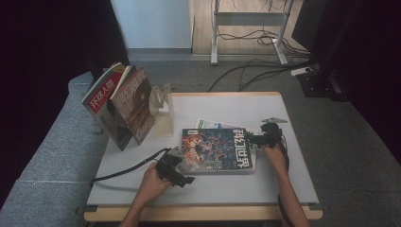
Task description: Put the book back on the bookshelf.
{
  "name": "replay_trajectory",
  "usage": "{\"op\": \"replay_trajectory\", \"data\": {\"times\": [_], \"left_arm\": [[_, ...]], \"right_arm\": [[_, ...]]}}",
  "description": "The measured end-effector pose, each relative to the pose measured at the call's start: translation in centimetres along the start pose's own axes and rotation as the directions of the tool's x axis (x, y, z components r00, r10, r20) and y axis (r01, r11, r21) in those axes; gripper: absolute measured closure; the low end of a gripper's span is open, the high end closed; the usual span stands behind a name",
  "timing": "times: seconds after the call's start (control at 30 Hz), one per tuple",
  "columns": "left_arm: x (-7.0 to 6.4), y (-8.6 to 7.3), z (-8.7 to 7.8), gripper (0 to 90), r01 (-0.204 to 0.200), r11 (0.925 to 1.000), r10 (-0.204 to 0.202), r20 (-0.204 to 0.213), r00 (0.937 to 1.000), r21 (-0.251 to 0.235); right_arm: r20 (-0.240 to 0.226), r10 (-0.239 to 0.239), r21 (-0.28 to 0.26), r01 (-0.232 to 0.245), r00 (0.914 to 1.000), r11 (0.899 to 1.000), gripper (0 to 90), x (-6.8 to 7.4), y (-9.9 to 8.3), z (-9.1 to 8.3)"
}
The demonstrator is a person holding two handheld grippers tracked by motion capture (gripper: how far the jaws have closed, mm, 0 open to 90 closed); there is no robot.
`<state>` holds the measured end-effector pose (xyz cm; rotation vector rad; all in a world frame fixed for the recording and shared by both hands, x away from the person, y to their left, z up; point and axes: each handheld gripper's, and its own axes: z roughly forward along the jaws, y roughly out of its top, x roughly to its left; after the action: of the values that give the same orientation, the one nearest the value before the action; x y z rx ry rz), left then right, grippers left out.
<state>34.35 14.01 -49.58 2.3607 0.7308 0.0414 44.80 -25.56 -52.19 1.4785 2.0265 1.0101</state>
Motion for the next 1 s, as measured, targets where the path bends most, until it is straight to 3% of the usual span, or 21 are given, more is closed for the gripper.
{"op": "replay_trajectory", "data": {"times": [0.17, 0.27, 0.57, 0.63, 0.7, 0.77, 0.8, 0.83, 0.9, 0.93, 0.97, 1.0], "left_arm": [[1.3, 1.0, -0.8, 0.0, -0.019, 0.9984, 0.018, -0.031, 0.9994, -0.053], [2.4, 1.6, -0.6, 0.0, -0.025, 0.9969, 0.024, -0.006, 0.9997, -0.075], [5.5, 2.8, 0.3, 0.0, -0.035, 0.9895, 0.031, -0.033, 0.999, -0.141], [5.9, 3.1, 0.4, 0.0, -0.046, 0.991, 0.041, -0.042, 0.9983, -0.126], [5.5, 3.8, 0.8, 0.0, -0.102, 0.9909, 0.094, -0.09, 0.9915, -0.089], [5.8, 4.1, 0.8, 0.0, -0.078, 0.9873, 0.07, -0.06, 0.9957, -0.138], [6.1, 4.3, 0.8, 0.0, -0.066, 0.9877, 0.058, -0.059, 0.9965, -0.141], [6.3, 4.7, 0.9, 0.0, -0.087, 0.99, 0.076, -0.095, 0.9926, -0.111], [6.2, 5.3, 1.1, 0.0, -0.114, 0.9899, 0.104, -0.117, 0.9877, -0.085], [6.4, 5.6, 1.1, 0.0, -0.096, 0.9869, 0.085, -0.088, 0.9925, -0.129], [6.6, 5.8, 1.1, 0.0, -0.079, 0.9883, 0.071, -0.068, 0.9952, -0.13], [6.7, 6.3, 1.3, 0.0, -0.094, 0.9897, 0.084, -0.091, 0.9923, -0.108]], "right_arm": [[-0.017, -0.022, -0.016, 0.022, 0.9996, 1.0, 1.5, 0.1, -0.3, -1.2], [-0.039, -0.043, -0.02, 0.042, 0.9983, 0.999, 1.4, 0.5, -0.4, -1.9], [-0.105, -0.13, -0.011, 0.13, 0.9859, 0.991, 0.0, 2.9, -1.3, -3.8], [-0.114, -0.145, -0.012, 0.145, 0.9828, 0.989, 0.0, 3.3, -1.6, -4.1], [-0.123, -0.156, -0.012, 0.155, 0.9801, 0.988, 0.0, 3.7, -1.8, -4.3], [-0.127, -0.167, -0.011, 0.167, 0.9778, 0.986, 0.0, 4.1, -2.1, -4.5], [-0.134, -0.17, -0.013, 0.17, 0.9764, 0.985, 0.0, 4.3, -2.2, -4.7], [-0.138, -0.174, -0.015, 0.174, 0.9749, 0.985, 0.0, 4.5, -2.3, -4.9], [-0.147, -0.187, -0.017, 0.187, 0.9712, 0.982, 0.0, 4.9, -2.6, -5.2], [-0.151, -0.192, -0.015, 0.192, 0.9697, 0.981, 0.0, 5.0, -2.7, -5.3], [-0.152, -0.198, -0.018, 0.198, 0.9684, 0.98, 0.0, 5.2, -2.9, -5.5], [-0.155, -0.197, -0.019, 0.197, 0.968, 0.98, 0.0, 5.4, -3.0, -5.6]]}}
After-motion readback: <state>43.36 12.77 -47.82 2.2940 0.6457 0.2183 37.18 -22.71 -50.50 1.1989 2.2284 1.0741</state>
